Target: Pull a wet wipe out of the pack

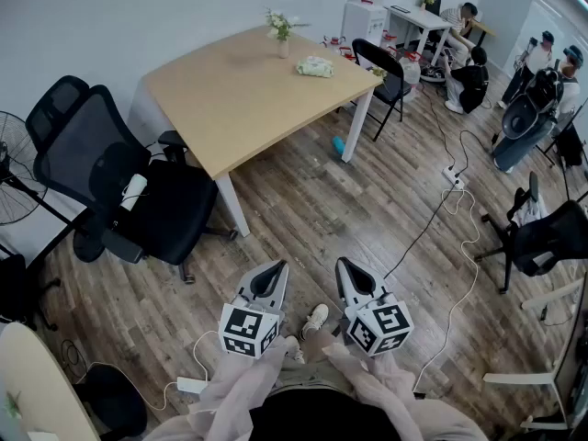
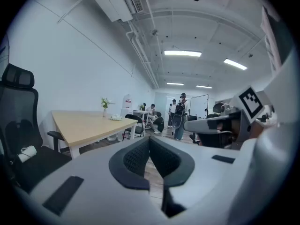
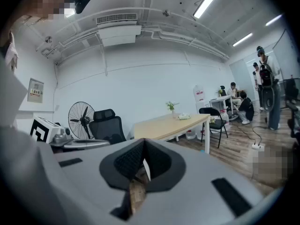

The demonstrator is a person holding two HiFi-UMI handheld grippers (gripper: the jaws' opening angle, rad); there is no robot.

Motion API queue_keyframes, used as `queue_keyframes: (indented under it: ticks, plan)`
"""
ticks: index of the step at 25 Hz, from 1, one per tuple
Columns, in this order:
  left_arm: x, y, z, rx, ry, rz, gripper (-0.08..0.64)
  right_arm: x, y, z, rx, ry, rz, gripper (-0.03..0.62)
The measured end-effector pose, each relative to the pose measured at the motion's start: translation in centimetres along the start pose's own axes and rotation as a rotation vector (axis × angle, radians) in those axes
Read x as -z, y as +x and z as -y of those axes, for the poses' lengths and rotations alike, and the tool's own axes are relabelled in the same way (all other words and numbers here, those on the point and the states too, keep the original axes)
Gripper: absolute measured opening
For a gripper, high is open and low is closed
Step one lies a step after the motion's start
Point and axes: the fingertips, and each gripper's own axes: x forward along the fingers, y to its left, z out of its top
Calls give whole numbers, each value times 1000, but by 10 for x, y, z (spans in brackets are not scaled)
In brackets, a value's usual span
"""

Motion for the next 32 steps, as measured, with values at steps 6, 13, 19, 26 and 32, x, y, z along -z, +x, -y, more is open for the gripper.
queue_keyframes:
  ticks: [6,13,19,26,32]
  plan:
    - [3,2,-5,4,18,-11,11,4,5,4,9,21,5,11]
    - [7,14,-4,12,25,-34,11,7,11,17,29,48,0,12]
    - [1,42,-19,-4,33,-35,11,-1,36,36,7,60,3,12]
    - [-13,94,-44,-26,32,-40,11,-13,82,72,-10,54,-32,12]
    - [-30,144,-73,-44,29,-32,11,-30,124,107,-23,51,-50,12]
